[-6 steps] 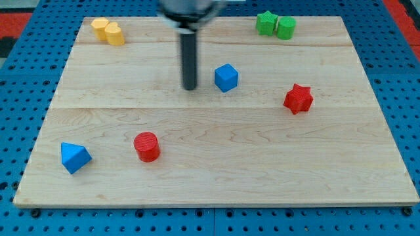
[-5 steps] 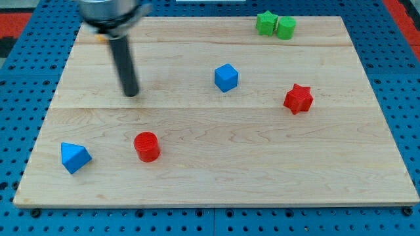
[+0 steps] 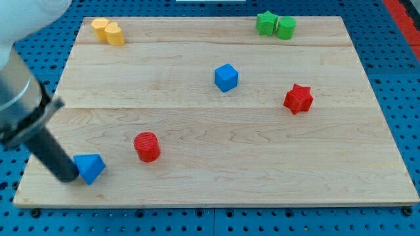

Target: Push the blue triangle to the left of the blue cube

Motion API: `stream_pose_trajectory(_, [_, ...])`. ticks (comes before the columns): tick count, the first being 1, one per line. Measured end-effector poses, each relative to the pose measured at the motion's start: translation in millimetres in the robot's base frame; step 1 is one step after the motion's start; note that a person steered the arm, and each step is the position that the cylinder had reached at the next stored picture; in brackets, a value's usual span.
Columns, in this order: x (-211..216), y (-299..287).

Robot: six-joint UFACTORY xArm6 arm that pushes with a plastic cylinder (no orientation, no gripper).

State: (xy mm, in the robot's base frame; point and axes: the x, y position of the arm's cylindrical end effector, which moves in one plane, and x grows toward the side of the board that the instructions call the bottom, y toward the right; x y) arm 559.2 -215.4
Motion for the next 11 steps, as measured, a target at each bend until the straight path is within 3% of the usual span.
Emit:
stream_pose_trajectory(1, [1, 42])
stream_pose_trajectory(2, [27, 14])
stream_pose_trajectory(3, [35, 65])
stream_pose_trajectory(4, [3, 101])
stream_pose_trajectory(5, [-66, 62])
stream_pose_trajectory(6, [-38, 58])
stream_pose_trajectory(7, [18, 86])
stream_pose_trajectory(8, [31, 40])
stream_pose_trajectory(9, [-14, 13])
stream_pose_trajectory(10, [-41, 38])
stream_pose_trajectory(11, [-97, 39])
